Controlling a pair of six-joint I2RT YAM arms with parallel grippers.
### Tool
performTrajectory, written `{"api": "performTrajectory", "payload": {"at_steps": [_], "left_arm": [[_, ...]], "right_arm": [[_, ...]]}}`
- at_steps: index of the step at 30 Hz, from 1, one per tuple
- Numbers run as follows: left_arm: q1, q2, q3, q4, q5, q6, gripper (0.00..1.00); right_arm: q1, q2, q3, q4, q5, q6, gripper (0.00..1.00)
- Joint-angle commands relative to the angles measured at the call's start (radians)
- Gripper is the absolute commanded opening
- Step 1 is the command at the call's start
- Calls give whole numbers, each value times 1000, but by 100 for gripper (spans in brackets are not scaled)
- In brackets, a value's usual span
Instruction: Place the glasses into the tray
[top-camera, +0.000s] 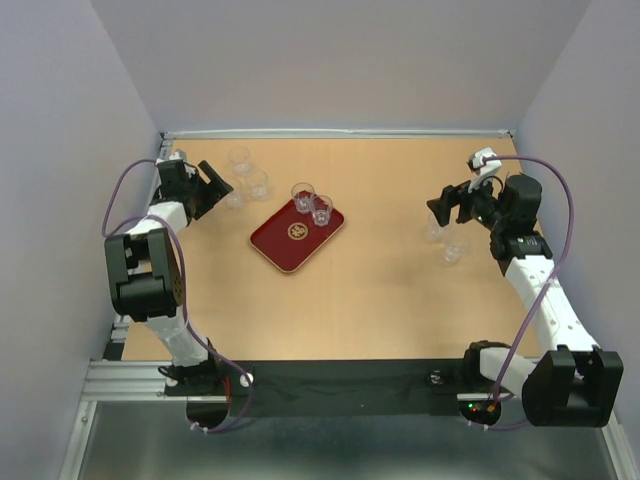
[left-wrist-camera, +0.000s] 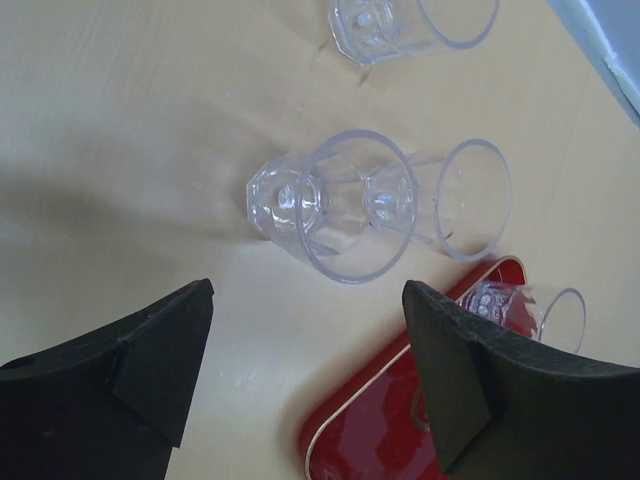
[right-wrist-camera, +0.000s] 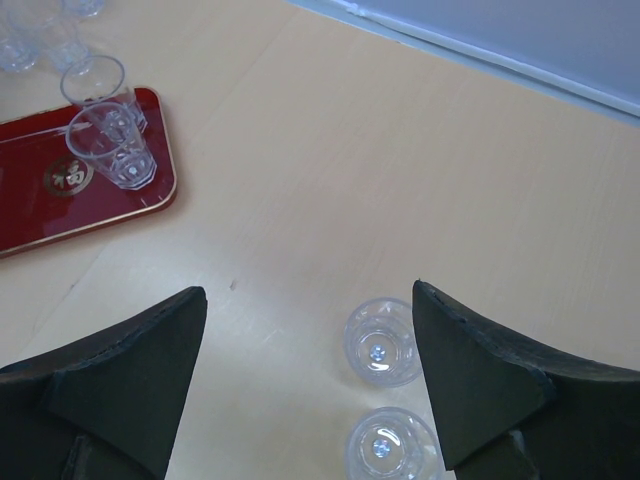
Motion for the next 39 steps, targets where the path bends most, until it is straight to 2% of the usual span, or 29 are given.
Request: {"api": "performTrajectory", "payload": {"at_steps": [1, 7, 8, 9, 20, 30, 33, 36, 39], "left_arm": [[3, 32, 74, -23, -25, -3, 84], [1, 95, 132, -32, -35, -12, 74], [3, 103, 140, -35, -35, -14, 71], [3, 117, 152, -37, -35, -14, 64], [3, 161, 186, -52, -67, -11, 46], [3, 138, 170, -60, -101, 25, 20], [3, 117, 160, -60, -102, 37, 6], [3, 83, 140, -61, -91, 52, 0], [1, 46, 117, -61, -87, 62, 0]], "right_arm": [[-5, -19, -17, 59, -14, -11, 88], [-5, -19, -19, 61, -20, -16, 88], [-5, -19, -19, 61, -20, -17, 88], [-5, -19, -19, 61, -20, -19, 88], [-5, -19, -23, 61, -30, -26, 88], [-5, -19, -23, 61, -33, -28, 88], [-5, -21, -25, 61, -30, -29, 88], [-5, -22, -26, 61, -30, -31, 88], [-5, -22, -26, 61, -33, -31, 88]]}}
